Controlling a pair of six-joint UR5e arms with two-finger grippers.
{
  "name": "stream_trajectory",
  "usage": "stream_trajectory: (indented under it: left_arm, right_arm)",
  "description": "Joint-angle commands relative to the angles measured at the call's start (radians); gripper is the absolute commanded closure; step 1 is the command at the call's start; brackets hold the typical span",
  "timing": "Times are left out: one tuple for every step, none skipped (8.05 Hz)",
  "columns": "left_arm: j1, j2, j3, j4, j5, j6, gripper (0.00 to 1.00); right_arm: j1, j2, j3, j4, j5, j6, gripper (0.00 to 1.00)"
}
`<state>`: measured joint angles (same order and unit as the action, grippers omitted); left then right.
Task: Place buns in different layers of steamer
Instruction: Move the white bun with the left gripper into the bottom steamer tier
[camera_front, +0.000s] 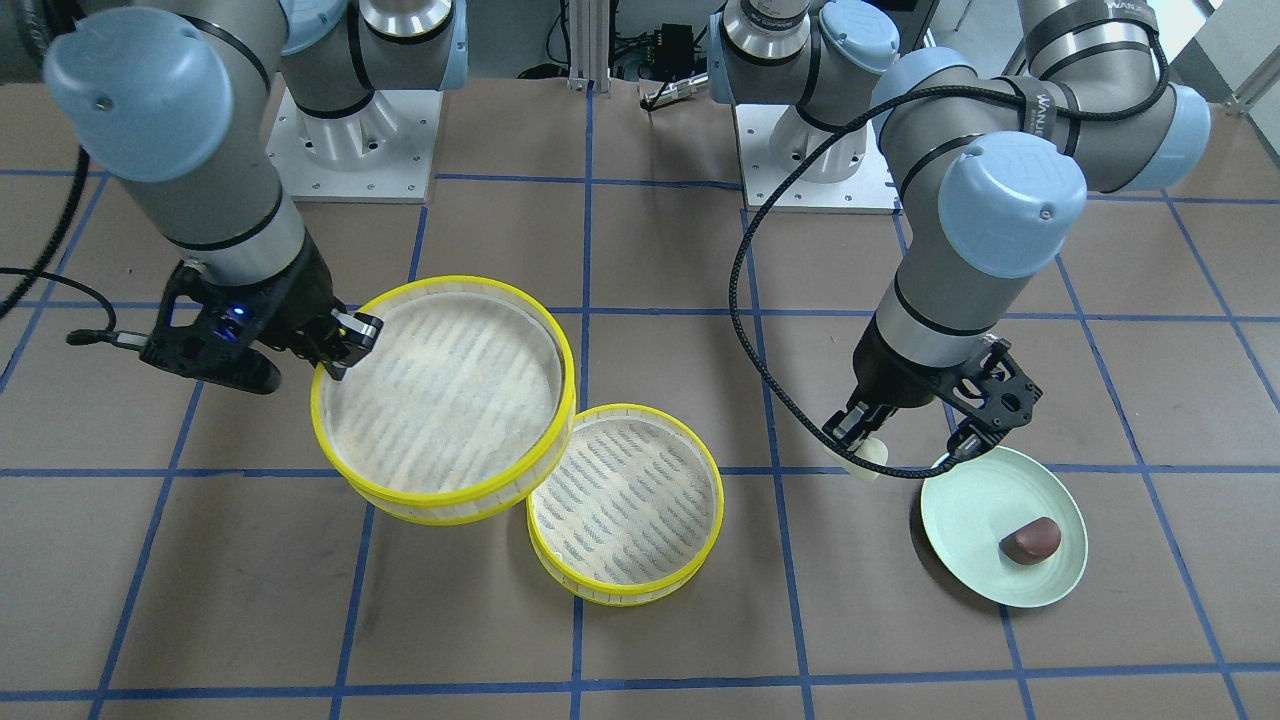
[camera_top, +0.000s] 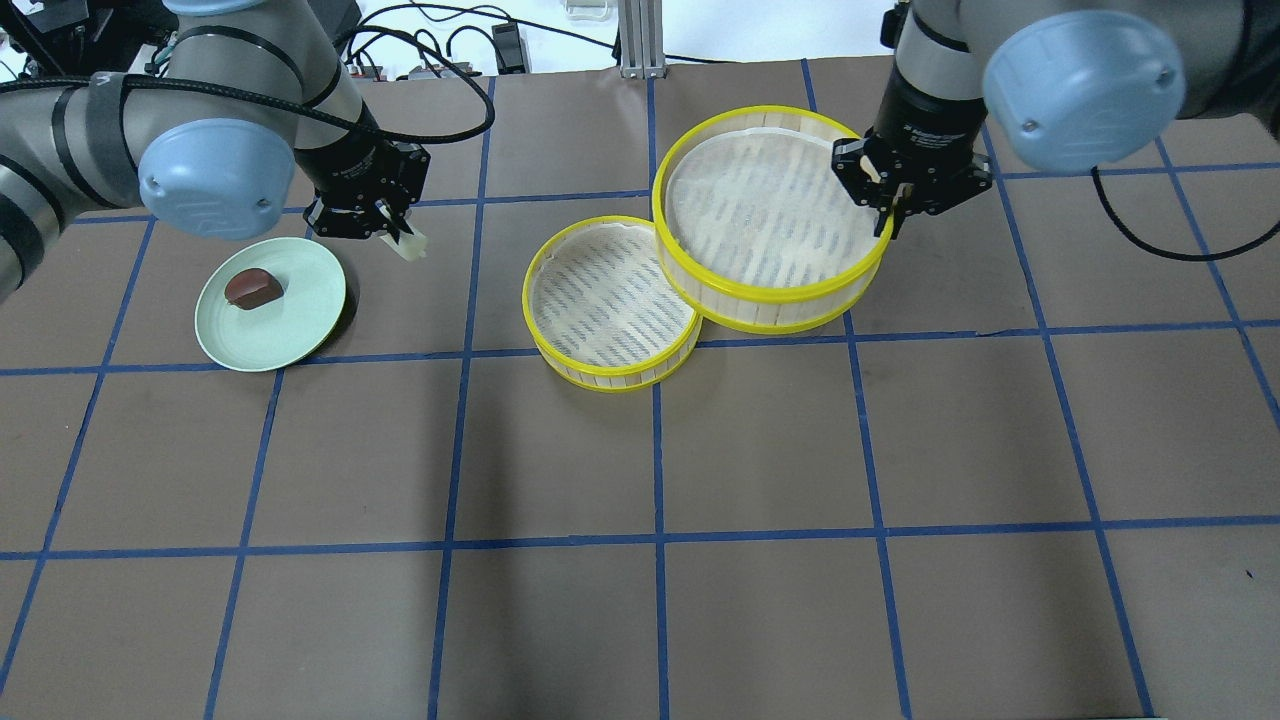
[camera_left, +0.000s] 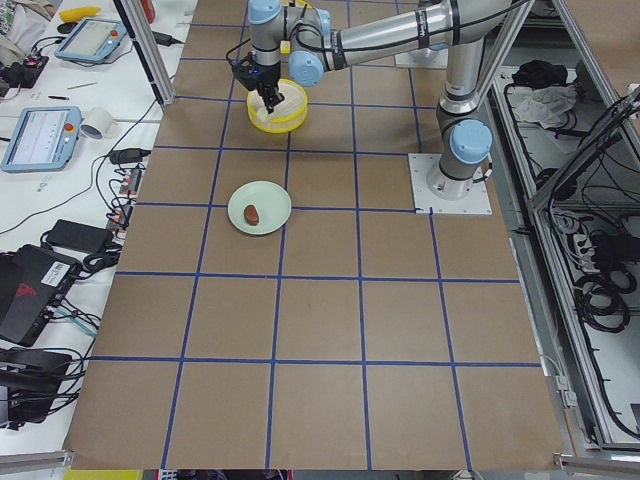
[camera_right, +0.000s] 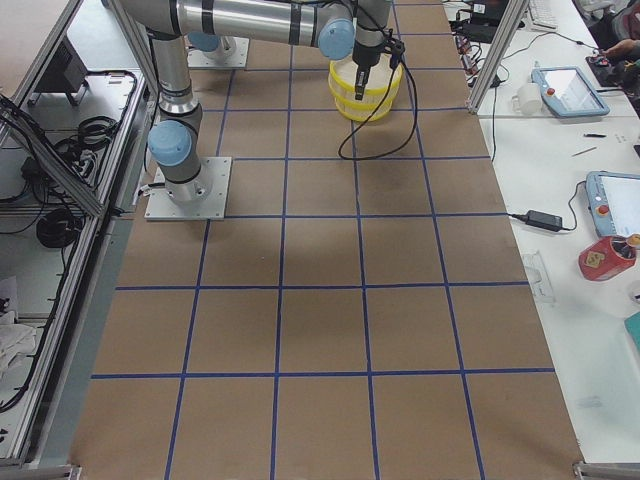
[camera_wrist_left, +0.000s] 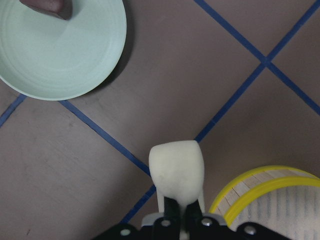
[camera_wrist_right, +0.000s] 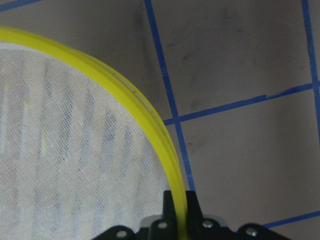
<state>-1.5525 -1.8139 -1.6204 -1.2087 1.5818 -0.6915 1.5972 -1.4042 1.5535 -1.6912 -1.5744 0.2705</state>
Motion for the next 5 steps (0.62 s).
stream_trajectory:
  left_arm:
    - [-0.064,-0.024,0.001,0.043,-0.070,-0.035,1.00]
    - [-0.098,-0.047,0.001,0.099,-0.098,-0.063,1.00]
    - [-0.136,-0.074,0.001,0.125,-0.101,-0.098,1.00]
    - [-0.162,-0.102,0.001,0.167,-0.103,-0.101,1.00]
    - [-0.190,-0.119,0.001,0.178,-0.120,-0.102,1.00]
  right_arm:
    - [-0.066,-0.041,0.000,0.067,-0.002,-0.076,0.95]
    - [-0.066,-0.041,0.000,0.068,-0.002,-0.076,0.95]
    - [-0.066,-0.041,0.002,0.068,-0.004,-0.076,0.95]
    - [-0.066,-0.042,0.002,0.068,-0.002,-0.076,0.95]
    - [-0.066,-0.042,0.002,0.068,-0.002,-0.076,0.95]
